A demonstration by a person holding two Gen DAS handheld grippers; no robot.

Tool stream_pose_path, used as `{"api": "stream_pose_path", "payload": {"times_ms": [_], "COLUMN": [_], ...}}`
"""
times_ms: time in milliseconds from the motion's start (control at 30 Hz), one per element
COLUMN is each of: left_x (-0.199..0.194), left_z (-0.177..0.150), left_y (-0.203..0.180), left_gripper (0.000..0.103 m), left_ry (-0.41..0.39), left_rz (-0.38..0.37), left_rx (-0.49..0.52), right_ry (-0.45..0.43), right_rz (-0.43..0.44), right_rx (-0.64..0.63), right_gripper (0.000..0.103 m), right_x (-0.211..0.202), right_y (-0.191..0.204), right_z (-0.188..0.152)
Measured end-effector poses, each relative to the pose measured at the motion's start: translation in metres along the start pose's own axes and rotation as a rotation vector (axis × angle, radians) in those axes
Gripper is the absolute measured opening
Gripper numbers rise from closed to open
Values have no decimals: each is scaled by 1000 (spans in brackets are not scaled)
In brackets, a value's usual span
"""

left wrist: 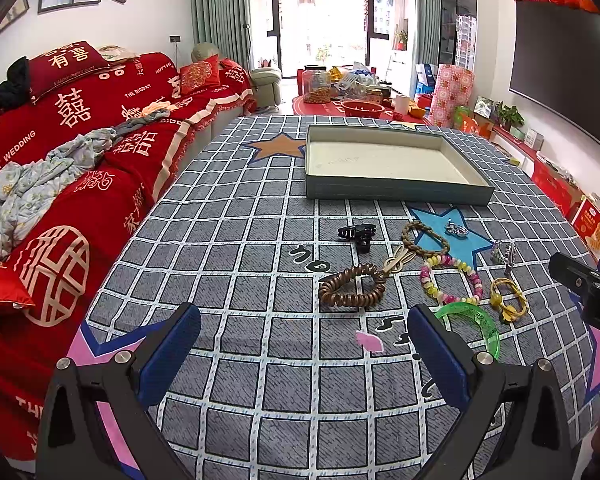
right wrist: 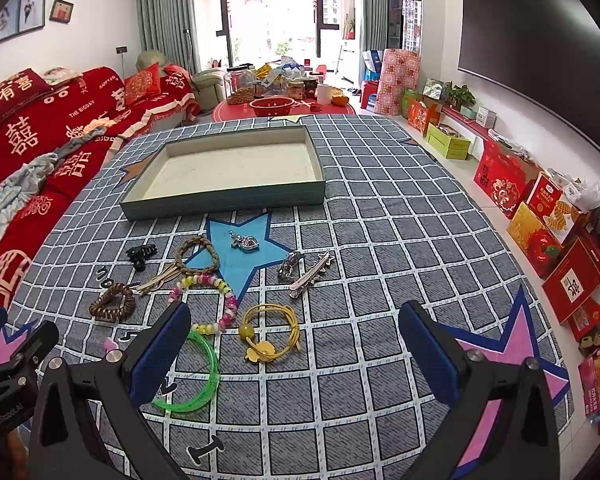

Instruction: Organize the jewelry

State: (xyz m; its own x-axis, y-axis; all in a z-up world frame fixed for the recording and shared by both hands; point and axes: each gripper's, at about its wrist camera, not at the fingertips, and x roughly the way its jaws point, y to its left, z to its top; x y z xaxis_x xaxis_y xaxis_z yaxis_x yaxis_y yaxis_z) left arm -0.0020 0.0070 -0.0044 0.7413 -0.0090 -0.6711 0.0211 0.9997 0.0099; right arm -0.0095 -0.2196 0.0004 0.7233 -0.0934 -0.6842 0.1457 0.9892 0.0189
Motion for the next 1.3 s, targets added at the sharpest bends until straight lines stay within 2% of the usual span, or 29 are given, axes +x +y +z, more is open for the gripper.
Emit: {"api": "stream_pose_path", "payload": {"times_ms": [267, 533, 700, 900, 1033, 1300], "left_x": [0, 6, 20, 46, 57, 71], "left_z": [-3, -10, -3, 9, 15, 21], "left_y": [1, 0, 2, 13, 9, -3], "left_gripper": [103, 103, 103, 103, 103, 103], "left_ry": [5, 31, 71, 121, 123, 136], "left_rz": [-2, -22, -41, -83, -88, -146], "left_rx": [2, 28, 64, 63, 123, 234], "right_ry": [3, 28, 80, 166, 205, 240], "right_rz": [4, 55, 63, 21, 15, 19], "right_rx": [3, 55, 86, 90, 63, 5], "right_gripper": [103, 103, 103, 103, 103, 103], "right_x": [0, 3, 11, 26, 36, 49], "right_y": [1, -2, -16, -31, -32, -25], "right_z": [-1, -9, -9, -13, -15, -13]}}
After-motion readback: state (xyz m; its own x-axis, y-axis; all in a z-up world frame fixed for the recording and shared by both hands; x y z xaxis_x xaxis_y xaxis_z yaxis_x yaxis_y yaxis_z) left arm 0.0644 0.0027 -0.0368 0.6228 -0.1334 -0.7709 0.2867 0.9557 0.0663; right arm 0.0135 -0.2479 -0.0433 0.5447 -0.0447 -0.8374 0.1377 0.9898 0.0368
